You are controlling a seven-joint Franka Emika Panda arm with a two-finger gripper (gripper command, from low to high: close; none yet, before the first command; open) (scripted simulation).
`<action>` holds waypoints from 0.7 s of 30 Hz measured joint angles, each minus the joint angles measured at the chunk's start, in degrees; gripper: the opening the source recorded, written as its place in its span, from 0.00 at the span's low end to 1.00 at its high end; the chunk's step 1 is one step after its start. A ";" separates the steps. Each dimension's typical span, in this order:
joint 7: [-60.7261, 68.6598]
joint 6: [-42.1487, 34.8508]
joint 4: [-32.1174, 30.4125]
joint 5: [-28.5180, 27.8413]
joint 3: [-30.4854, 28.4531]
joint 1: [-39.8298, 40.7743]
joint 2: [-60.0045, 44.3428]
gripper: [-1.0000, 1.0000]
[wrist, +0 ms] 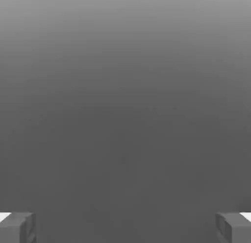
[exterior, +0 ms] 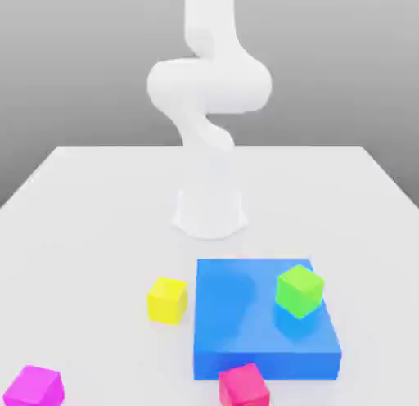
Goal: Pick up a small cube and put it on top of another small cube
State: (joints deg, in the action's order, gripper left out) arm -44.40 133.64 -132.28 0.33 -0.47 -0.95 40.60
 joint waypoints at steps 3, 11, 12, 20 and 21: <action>1.85 2.33 -0.62 0.49 -0.50 -1.09 -6.55 0.50; 6.55 8.23 -2.19 1.72 -1.36 -3.51 -23.22 0.50; 7.15 8.98 -2.39 1.88 -1.38 -3.73 -25.30 0.50; 11.26 14.92 -3.97 2.30 -1.13 -5.32 -41.89 0.50; 11.67 15.66 -4.17 2.21 -1.08 -5.39 -43.96 0.50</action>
State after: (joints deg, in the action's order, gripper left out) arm -32.73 149.31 -136.45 2.53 -1.55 -6.35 -3.36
